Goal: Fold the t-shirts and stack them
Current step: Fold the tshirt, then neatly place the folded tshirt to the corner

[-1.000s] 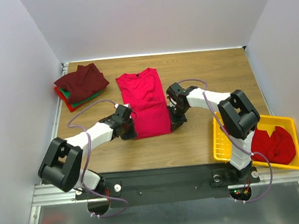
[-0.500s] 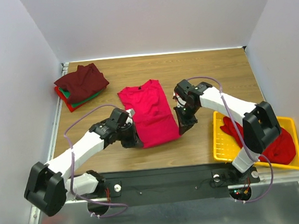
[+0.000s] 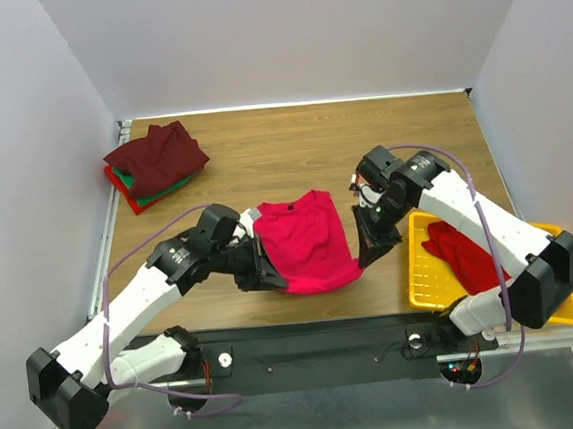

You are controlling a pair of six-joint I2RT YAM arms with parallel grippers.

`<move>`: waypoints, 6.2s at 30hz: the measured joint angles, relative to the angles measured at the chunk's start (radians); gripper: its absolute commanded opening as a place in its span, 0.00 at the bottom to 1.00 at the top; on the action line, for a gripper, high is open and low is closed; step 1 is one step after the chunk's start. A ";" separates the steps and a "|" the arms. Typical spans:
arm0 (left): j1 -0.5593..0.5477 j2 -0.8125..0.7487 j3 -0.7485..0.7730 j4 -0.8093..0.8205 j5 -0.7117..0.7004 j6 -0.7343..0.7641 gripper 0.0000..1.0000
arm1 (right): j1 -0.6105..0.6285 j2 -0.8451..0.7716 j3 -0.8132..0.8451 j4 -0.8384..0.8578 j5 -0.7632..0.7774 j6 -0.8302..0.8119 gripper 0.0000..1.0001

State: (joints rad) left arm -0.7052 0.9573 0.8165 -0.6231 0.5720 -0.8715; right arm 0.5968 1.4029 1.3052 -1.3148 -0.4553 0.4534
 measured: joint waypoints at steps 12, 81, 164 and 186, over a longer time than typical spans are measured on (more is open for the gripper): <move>0.020 0.075 0.072 0.058 -0.034 -0.077 0.00 | 0.000 0.096 0.195 0.028 0.160 0.084 0.00; 0.432 0.599 0.346 0.268 -0.229 0.347 0.97 | -0.183 0.487 0.614 0.226 0.396 -0.108 0.71; 0.168 0.829 0.133 0.736 0.018 0.317 0.92 | -0.089 0.520 0.016 0.568 0.234 -0.017 0.60; 0.124 0.975 0.339 0.529 -0.077 0.361 0.00 | -0.089 0.520 0.015 0.568 0.231 -0.015 0.60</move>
State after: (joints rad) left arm -0.5816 1.9320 1.1557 -0.0940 0.4953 -0.5102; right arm 0.5076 1.9224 1.3205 -0.7471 -0.2245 0.4385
